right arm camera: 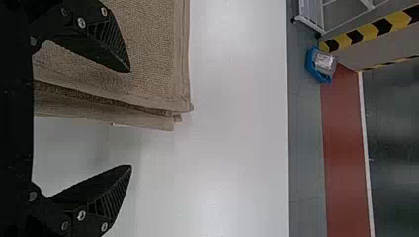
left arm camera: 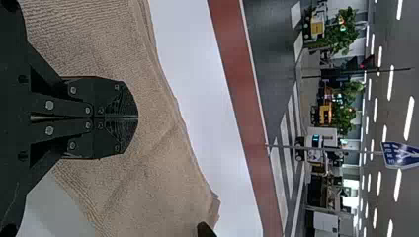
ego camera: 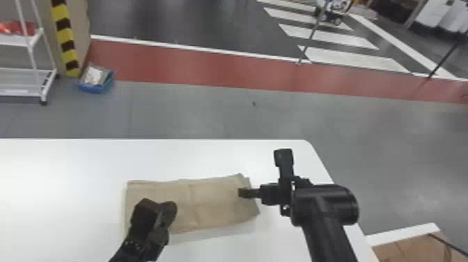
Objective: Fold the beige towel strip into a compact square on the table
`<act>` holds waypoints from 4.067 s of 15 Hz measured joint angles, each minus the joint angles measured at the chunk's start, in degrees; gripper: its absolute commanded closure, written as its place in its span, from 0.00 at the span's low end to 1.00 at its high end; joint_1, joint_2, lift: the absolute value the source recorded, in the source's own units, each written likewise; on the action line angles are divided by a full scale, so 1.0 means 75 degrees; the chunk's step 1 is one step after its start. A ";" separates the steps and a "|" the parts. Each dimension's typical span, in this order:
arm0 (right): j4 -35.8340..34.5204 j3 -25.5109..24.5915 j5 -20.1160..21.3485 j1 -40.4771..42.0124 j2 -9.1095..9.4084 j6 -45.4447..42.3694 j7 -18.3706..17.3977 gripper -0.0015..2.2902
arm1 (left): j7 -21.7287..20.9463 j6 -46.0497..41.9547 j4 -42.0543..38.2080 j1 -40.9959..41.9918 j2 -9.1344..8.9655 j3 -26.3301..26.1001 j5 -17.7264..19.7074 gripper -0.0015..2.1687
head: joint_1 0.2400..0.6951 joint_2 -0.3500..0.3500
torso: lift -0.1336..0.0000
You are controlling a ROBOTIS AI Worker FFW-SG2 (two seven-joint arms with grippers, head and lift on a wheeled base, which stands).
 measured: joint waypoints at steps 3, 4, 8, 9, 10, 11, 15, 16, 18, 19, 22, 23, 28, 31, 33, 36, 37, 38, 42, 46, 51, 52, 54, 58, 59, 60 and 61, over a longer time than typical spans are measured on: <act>0.0003 0.0032 0.0050 -0.0041 -0.0007 0.0385 0.0050 0.13 | -0.0011 -0.0006 0.0041 -0.0039 -0.0028 -0.0015 -0.0003 0.82 | 1.00 0.00 | 1.00; 0.0003 0.0041 0.0061 -0.0044 -0.0007 0.0455 0.0065 0.15 | -0.0011 -0.0004 0.0043 -0.0048 -0.0029 -0.0021 -0.0001 0.82 | 1.00 0.00 | 1.00; 0.0003 0.0152 0.0060 -0.0116 -0.0004 0.0736 0.0127 0.23 | -0.0011 0.0002 0.0044 -0.0071 -0.0029 -0.0023 0.0024 0.82 | 1.00 0.00 | 1.00; 0.0003 0.0174 0.0058 -0.0137 -0.0001 0.0792 0.0156 0.23 | -0.0011 0.0002 0.0044 -0.0072 -0.0026 -0.0023 0.0033 0.82 | 1.00 0.00 | 1.00; 0.0003 0.0207 0.0056 -0.0163 0.0001 0.0841 0.0194 0.26 | -0.0011 0.0008 0.0043 -0.0072 -0.0022 -0.0023 0.0043 0.82 | 1.00 0.00 | 1.00; 0.0003 0.0244 0.0053 -0.0187 0.0002 0.0873 0.0222 0.31 | -0.0011 0.0016 0.0043 -0.0071 -0.0021 -0.0023 0.0047 0.82 | 1.00 0.00 | 1.00; 0.0003 0.0301 -0.0013 -0.0287 -0.0003 0.1130 0.0500 0.41 | 0.0001 0.0046 0.0018 -0.0052 -0.0006 -0.0023 0.0060 0.82 | 1.00 0.01 | 1.00; 0.0002 0.0270 -0.0066 -0.0304 -0.0009 0.1254 0.0596 0.42 | 0.0001 0.0054 0.0011 -0.0044 0.0003 -0.0022 0.0062 0.82 | 1.00 0.02 | 1.00; -0.0035 0.0204 -0.0168 -0.0290 -0.0021 0.1533 0.0704 0.43 | 0.0001 0.0082 -0.0012 -0.0026 0.0024 -0.0011 0.0063 0.82 | 1.00 0.02 | 1.00; -0.0139 0.0153 -0.0249 -0.0238 -0.0021 0.1709 0.0758 0.43 | 0.0001 0.0112 -0.0038 -0.0008 0.0033 -0.0001 0.0063 0.82 | 1.00 0.02 | 1.00; -0.0955 0.0043 -0.0667 0.0010 -0.0033 0.2441 0.0849 0.43 | -0.0002 0.0208 -0.0085 0.0030 0.0051 0.0021 0.0063 0.82 | 1.00 0.02 | 1.00; -0.1310 0.0027 -0.0814 0.0098 -0.0044 0.2737 0.0910 0.43 | -0.0002 0.0227 -0.0086 0.0036 0.0052 0.0022 0.0062 0.82 | 1.00 0.03 | 1.00; -0.2303 -0.0216 -0.1208 0.0188 -0.0043 0.3643 0.1188 0.43 | -0.0079 0.0355 -0.0114 0.0063 0.0060 0.0008 0.0062 0.82 | 1.00 0.03 | 1.00; -0.2344 -0.0223 -0.1243 0.0080 -0.0026 0.3678 0.1148 0.43 | -0.0519 0.0525 -0.0494 0.0226 0.0089 0.0131 0.0092 0.82 | 1.00 0.03 | 1.00; -0.2398 -0.0278 -0.1370 -0.0022 -0.0010 0.3791 0.1146 0.43 | -0.0756 0.0837 -0.1125 0.0459 0.0168 0.0339 0.0154 0.82 | 1.00 0.03 | 1.00; -0.2735 -0.0396 -0.1610 -0.0082 -0.0027 0.4273 0.1174 0.43 | -0.0719 0.0986 -0.1648 0.0614 0.0383 0.0628 0.0100 0.82 | 1.00 0.07 | 1.00; -0.2843 -0.0401 -0.1622 -0.0087 -0.0030 0.4407 0.1178 0.43 | -0.0702 0.0909 -0.1389 0.0449 0.0395 0.0706 0.0022 0.82 | 1.00 0.10 | 1.00; -0.2893 -0.0405 -0.1627 -0.0102 -0.0039 0.4490 0.1178 0.43 | -0.0700 0.0842 -0.0997 0.0237 0.0387 0.0771 -0.0009 0.82 | 1.00 0.11 | 1.00; -0.2954 -0.0381 -0.1621 -0.0231 -0.0088 0.4753 0.1178 0.43 | -0.0629 0.0800 -0.0108 -0.0166 0.0326 0.0721 -0.0147 0.82 | 1.00 0.14 | 1.00; -0.3340 -0.0069 -0.1695 -0.0333 0.0002 0.5284 0.1152 0.43 | -0.0490 0.0809 0.0112 -0.0245 0.0266 0.0481 -0.0326 0.82 | 1.00 0.16 | 1.00; -0.3590 0.0476 -0.2090 -0.0391 0.0263 0.5564 0.0894 0.43 | -0.0480 0.0873 0.0136 -0.0228 0.0187 0.0304 -0.0244 0.82 | 1.00 0.21 | 1.00; -0.3594 0.0595 -0.2102 -0.0394 0.0405 0.5466 0.0821 0.43 | -0.0480 0.0884 0.0136 -0.0219 0.0173 0.0281 -0.0216 0.82 | 1.00 0.22 | 1.00; -0.3595 0.0859 -0.2123 -0.0410 0.0644 0.5371 0.0728 0.43 | -0.0480 0.0880 0.0135 -0.0191 0.0147 0.0262 -0.0187 0.82 | 1.00 0.27 | 1.00; -0.3464 0.1517 -0.2227 -0.0426 0.0718 0.5183 0.0336 0.43 | -0.0491 0.0814 0.0135 -0.0140 0.0121 0.0236 -0.0121 0.82 | 1.00 0.30 | 1.00; -0.3324 0.1678 -0.2221 -0.0425 0.0720 0.5028 0.0277 0.43 | -0.0493 0.0794 0.0126 -0.0130 0.0122 0.0240 -0.0109 0.82 | 1.00 0.31 | 1.00; -0.3178 0.1801 -0.2204 -0.0423 0.0720 0.4863 0.0229 0.43 | -0.0499 0.0777 0.0114 -0.0125 0.0130 0.0252 -0.0091 0.82 | 1.00 0.33 | 1.00; -0.2996 0.1941 -0.2191 -0.0409 0.0720 0.4644 0.0178 0.43 | -0.0504 0.0749 0.0111 -0.0119 0.0145 0.0266 -0.0071 0.82 | 1.00 0.33 | 1.00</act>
